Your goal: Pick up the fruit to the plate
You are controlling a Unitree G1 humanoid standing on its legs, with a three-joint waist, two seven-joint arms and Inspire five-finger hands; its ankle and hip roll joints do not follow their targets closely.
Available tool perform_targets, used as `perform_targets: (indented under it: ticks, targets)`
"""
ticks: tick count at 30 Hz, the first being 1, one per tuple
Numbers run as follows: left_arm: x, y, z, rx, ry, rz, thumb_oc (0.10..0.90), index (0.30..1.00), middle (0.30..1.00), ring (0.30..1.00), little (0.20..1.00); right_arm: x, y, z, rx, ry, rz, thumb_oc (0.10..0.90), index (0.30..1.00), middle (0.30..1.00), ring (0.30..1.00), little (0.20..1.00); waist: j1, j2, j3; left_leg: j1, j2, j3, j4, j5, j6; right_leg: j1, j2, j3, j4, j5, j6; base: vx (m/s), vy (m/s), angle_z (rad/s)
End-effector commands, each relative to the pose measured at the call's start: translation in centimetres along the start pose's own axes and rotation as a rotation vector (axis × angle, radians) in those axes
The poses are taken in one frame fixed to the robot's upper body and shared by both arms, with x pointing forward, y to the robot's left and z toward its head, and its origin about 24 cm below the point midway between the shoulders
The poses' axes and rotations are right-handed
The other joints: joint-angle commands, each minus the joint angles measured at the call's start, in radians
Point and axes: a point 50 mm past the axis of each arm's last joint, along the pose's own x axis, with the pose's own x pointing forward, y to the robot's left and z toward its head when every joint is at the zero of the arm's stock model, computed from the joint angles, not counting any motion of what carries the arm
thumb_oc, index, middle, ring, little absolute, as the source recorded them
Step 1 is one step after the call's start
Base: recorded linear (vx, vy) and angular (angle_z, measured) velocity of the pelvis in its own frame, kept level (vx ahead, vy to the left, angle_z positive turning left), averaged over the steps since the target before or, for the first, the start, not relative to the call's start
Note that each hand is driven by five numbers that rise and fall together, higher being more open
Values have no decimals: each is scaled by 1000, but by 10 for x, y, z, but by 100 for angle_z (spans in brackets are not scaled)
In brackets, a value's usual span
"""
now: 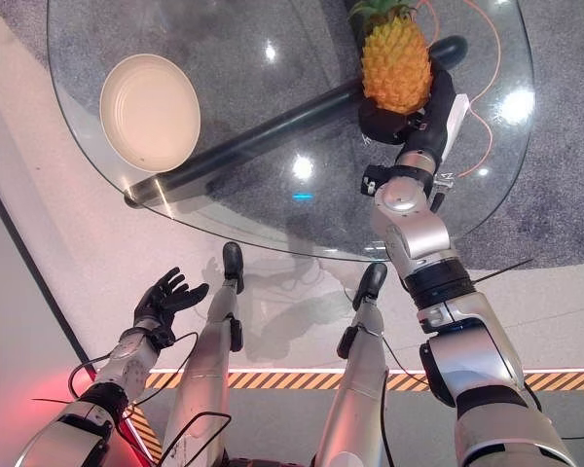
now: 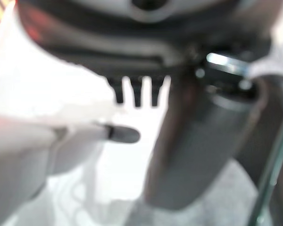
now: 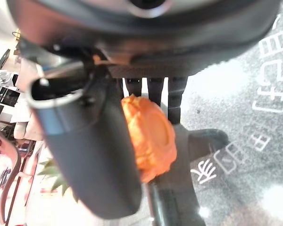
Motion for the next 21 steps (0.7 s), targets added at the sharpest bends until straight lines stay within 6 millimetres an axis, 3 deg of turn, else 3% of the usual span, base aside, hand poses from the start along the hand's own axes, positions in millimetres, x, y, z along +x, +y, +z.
perform_targets:
  ticks: [1,11,19,21]
  targets:
    - [-6,17,-8,-55,10,74,800,900,900,900,900,9,-10,43,34,-179,-31,100,300,300,300,200,6,27,-19,-14,24,-31,52,-44,2,-42,-27,-52,-1,44,9,0,0,0]
    - [-2,31,15,-384,-101,183,800,900,900,900,900,5,-9,38,18,-188,-13,100,300,300,300,200,-3,33,-19,7,25,-26,52,-45,-3,-30,-32,-42,1,38,8,1,12,-1]
    - [3,29,68,-565,-295,235,800,900,900,900,900,4,-12,41,19,-205,-16,100,300,300,300,200,-11,30,-19,7,26,-25,48,-43,-6,-33,-32,-36,4,34,8,0,0,0]
    - [2,33,93,-616,-396,259,800,900,900,900,900,2,-13,39,22,-205,-14,100,300,300,300,200,-13,25,-19,6,26,-25,48,-43,-8,-31,-30,-37,3,34,8,0,0,0]
